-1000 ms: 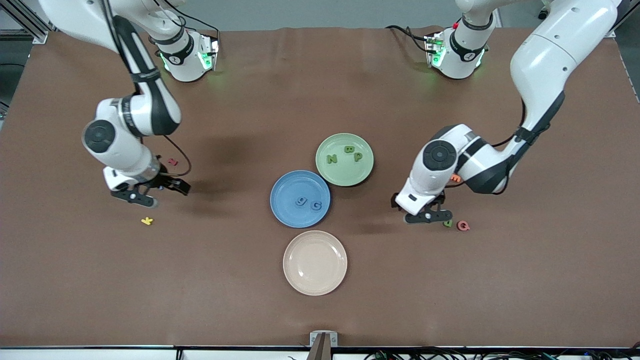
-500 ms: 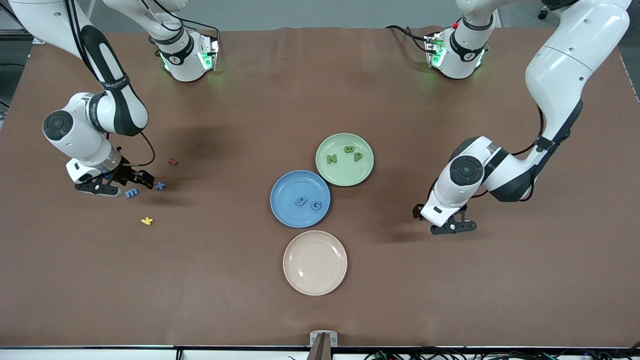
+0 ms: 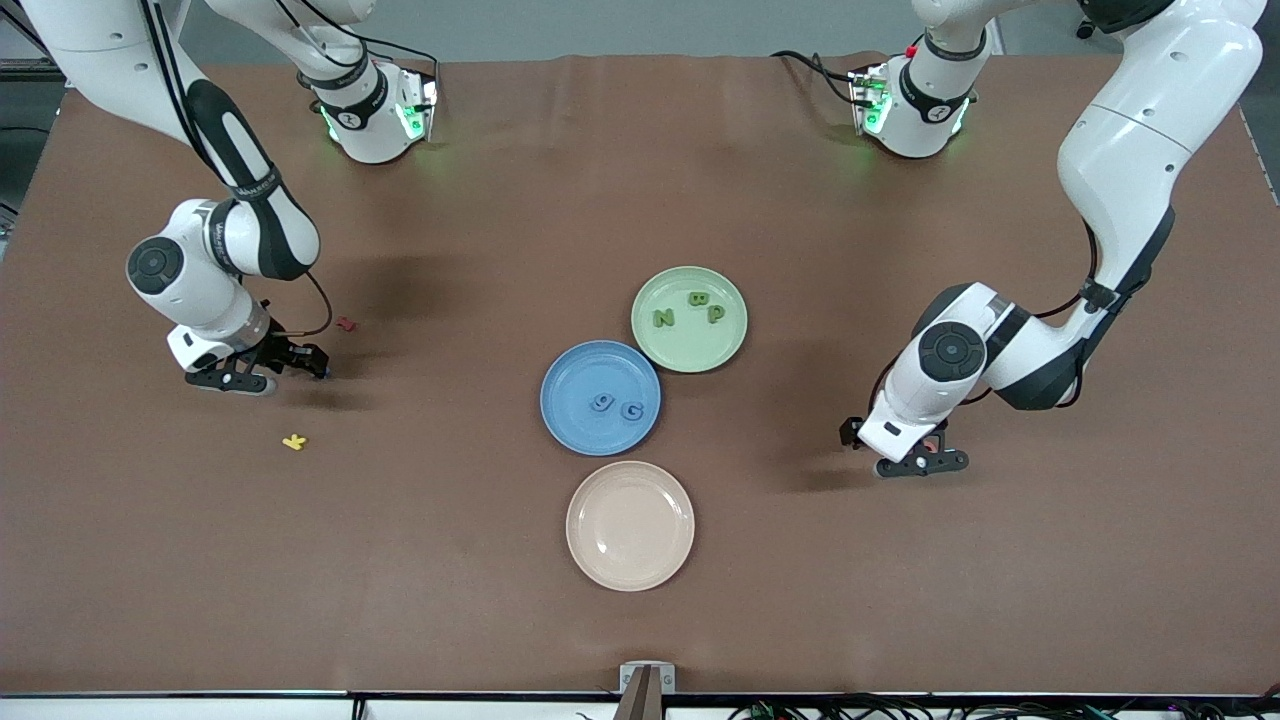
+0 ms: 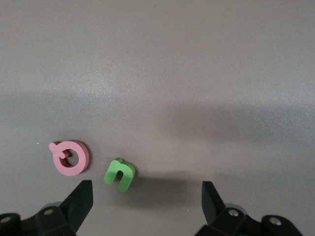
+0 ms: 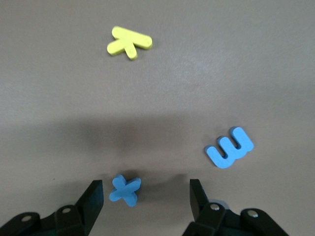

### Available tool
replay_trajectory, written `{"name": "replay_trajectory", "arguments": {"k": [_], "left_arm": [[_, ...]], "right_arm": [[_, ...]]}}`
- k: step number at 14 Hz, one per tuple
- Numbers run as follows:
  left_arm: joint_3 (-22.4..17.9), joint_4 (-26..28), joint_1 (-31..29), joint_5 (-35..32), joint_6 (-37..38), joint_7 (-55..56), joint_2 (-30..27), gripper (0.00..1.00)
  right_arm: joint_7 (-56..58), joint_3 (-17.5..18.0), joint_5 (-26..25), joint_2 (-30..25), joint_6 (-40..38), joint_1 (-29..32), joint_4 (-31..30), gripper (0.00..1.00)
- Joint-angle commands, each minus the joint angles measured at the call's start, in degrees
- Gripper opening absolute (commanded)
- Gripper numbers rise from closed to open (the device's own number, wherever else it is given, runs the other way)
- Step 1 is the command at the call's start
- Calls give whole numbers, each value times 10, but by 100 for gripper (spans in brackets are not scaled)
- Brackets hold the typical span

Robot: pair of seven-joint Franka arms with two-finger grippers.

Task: Sort letters by color into matching plates
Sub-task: 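Grasp the green u with the left gripper while the right gripper places x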

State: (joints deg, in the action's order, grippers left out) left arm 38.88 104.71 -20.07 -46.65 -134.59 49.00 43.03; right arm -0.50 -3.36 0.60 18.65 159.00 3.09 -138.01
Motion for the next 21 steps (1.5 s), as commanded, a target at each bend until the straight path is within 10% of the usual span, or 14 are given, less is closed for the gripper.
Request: {"name": "replay_trajectory", "arguments": {"k": [1, 10, 15, 21], "left_arm": [[-5, -6, 2, -13, -10, -6, 8, 96], [-13, -6, -6, -13, -29, -31, 17, 88], [-18, -6, -7, -13, -44, -30, 27, 78], [-20, -7, -6, -13, -54, -29, 29, 59]], "right_arm": [[-3, 11, 34, 7, 11, -7, -5, 75], [6, 10, 56, 18, 14, -22, -2, 68], [4, 10, 55, 32, 31, -24, -2, 4], [-125, 13, 56, -3, -32, -103, 20, 0]]}}
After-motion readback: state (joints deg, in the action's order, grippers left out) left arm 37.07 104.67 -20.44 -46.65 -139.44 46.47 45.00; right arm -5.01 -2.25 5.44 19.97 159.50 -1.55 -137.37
